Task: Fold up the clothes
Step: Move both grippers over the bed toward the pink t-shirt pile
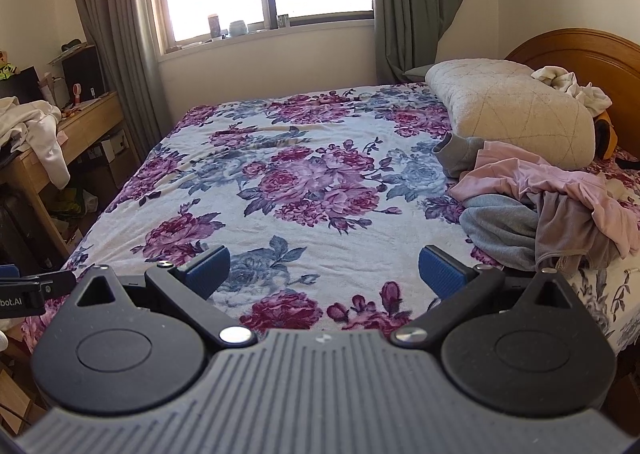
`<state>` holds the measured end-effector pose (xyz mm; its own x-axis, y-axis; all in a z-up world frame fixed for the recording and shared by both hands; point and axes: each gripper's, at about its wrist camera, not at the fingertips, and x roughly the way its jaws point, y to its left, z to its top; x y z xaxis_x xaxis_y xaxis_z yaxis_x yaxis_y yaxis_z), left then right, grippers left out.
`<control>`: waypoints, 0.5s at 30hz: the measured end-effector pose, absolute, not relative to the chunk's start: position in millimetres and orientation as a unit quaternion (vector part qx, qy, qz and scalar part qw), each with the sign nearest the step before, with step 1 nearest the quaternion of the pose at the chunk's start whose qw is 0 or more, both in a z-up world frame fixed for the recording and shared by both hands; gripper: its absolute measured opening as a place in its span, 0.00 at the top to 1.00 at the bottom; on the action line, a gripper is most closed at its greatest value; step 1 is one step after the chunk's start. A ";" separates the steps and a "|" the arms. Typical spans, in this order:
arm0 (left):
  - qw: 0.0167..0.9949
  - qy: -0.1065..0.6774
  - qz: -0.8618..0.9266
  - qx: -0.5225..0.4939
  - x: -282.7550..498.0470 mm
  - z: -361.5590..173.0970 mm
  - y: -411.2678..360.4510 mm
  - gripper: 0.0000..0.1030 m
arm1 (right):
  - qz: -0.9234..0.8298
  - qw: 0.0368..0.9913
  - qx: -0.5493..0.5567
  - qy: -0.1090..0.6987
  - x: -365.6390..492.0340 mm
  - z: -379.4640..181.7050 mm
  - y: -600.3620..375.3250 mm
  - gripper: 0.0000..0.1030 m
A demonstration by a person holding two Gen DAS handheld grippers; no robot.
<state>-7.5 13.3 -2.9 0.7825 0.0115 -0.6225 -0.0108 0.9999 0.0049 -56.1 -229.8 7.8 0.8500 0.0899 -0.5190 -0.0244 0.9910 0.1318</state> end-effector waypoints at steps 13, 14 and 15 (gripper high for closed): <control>0.943 0.333 0.005 -0.005 -6.0 -4.0 16.2 0.00 | 0.048 0.958 0.050 0.277 -51.8 5.8 -215.6 0.00; 0.943 0.334 0.005 -0.005 -5.8 -4.1 16.3 0.00 | 0.049 0.959 0.050 0.276 -52.0 6.0 -215.1 0.00; 0.942 0.334 0.005 -0.005 -5.7 -3.9 16.9 0.00 | 0.049 0.959 0.051 0.275 -52.0 6.2 -214.5 0.00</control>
<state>-5.7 16.9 -3.9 0.7766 0.0055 -0.6299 -0.0124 0.9999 -0.0067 -52.0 -214.5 6.2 0.8439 0.1228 -0.5223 -0.0670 0.9899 0.1246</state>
